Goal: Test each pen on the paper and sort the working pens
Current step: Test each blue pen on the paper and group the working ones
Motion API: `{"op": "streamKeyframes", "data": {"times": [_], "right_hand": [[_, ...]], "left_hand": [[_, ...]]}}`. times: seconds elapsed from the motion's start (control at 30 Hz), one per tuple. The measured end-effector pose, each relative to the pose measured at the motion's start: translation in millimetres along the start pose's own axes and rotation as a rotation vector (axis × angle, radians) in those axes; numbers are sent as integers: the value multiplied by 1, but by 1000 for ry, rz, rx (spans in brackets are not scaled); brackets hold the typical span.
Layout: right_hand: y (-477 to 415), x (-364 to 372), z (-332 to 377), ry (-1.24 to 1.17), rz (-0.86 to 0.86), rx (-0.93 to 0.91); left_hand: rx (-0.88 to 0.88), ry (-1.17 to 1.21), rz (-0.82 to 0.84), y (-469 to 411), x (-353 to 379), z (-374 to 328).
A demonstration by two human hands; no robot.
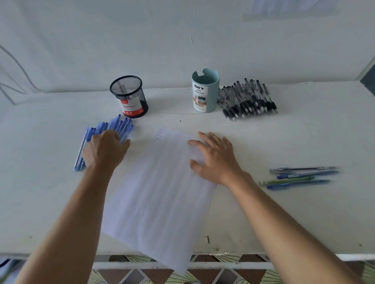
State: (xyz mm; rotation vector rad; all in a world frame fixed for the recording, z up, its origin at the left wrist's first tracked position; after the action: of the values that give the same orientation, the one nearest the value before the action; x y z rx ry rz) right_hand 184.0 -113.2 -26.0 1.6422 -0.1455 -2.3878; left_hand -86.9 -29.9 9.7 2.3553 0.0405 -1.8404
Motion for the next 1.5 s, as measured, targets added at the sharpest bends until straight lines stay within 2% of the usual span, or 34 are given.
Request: {"op": "streamKeyframes", "data": {"times": [0.33,0.4,0.47,0.53,0.6,0.7,0.83,1.13,1.2,1.37,1.5], "right_hand": [[2,5,12,-46,24,-27],[2,5,11,-49,34,-28],[3,4,11,-65,34,-26],[5,0,10,-105,3,-31],[11,-7,7,-127,-79,-41],[27,-20,-9,-137,-194,11],[50,-36,-42,-102,-224,159],[108,-57,-100,-33,8,457],[110,-54,-103,-55,14,446],[108,-46,-111,-120,-200,350],[96,-48,-100,-106,-343,190]], "left_hand": [[20,64,-122,10,6,-3],[138,95,-152,20,10,-20],[352,120,-149,36,18,-44],[524,125,-73,51,31,-66],[588,105,53,62,45,-86],[608,53,199,73,62,-104],[603,0,211,77,70,-106],[594,-8,189,78,72,-107],[588,5,184,78,72,-106],[585,30,172,80,71,-106],[586,19,175,81,70,-107]]}}
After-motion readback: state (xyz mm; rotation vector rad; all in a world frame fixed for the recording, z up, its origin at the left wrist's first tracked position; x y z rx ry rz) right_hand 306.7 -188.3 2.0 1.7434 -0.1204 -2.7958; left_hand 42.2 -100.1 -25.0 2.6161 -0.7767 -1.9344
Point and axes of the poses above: each hand's wrist, its own y-axis away from the middle knuckle, its own x-axis out of the palm, z = x × y, the point moved 4 cm from there along -y, towards the middle knuckle, and after that the axes turned 12 degrees about z, right-handed, at the moved point
